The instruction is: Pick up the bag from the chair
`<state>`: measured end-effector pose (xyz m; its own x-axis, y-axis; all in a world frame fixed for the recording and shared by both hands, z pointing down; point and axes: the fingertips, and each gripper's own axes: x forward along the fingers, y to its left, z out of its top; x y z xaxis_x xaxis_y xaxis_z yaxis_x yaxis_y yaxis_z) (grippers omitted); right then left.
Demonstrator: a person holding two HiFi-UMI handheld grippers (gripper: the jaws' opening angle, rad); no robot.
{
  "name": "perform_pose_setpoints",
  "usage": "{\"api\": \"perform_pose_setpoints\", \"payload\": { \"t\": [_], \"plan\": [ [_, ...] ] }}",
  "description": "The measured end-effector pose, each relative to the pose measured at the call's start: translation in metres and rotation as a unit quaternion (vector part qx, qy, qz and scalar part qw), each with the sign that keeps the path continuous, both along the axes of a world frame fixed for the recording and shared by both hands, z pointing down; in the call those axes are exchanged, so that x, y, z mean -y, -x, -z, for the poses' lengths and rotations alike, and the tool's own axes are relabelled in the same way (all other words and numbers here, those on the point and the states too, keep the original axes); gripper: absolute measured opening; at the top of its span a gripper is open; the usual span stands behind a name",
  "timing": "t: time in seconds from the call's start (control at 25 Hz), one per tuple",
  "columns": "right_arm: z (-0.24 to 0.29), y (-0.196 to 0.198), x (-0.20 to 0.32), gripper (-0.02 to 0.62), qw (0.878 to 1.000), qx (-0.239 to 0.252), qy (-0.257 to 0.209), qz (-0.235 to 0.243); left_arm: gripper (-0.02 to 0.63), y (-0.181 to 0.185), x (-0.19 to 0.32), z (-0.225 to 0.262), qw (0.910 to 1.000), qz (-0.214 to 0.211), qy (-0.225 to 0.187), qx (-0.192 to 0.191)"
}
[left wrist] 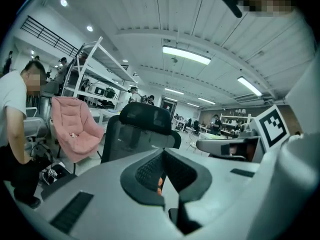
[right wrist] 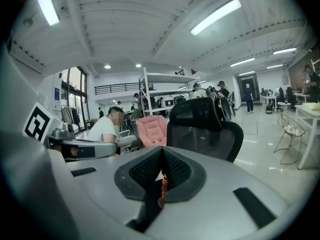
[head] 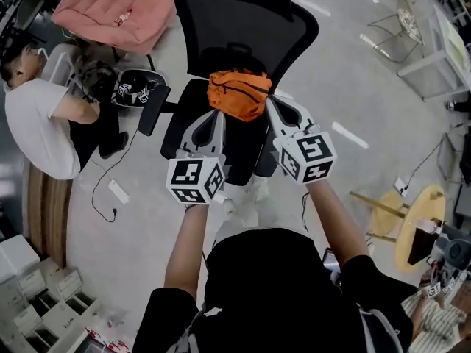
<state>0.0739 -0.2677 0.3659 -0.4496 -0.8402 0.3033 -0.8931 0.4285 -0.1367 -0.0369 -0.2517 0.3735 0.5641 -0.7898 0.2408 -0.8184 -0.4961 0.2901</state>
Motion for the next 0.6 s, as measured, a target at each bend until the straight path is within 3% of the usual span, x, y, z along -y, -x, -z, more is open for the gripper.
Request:
{"api": "perform_pose_setpoints", "payload": {
  "t": [0.6],
  "plan": [
    [-0.091, -0.025, 0.055, -0.002, 0.997, -0.025, 0.062, 0.029, 0.006, -0.020, 0.048, -0.095, 0.9981, -0.002, 0.057, 0.025]
  ]
}}
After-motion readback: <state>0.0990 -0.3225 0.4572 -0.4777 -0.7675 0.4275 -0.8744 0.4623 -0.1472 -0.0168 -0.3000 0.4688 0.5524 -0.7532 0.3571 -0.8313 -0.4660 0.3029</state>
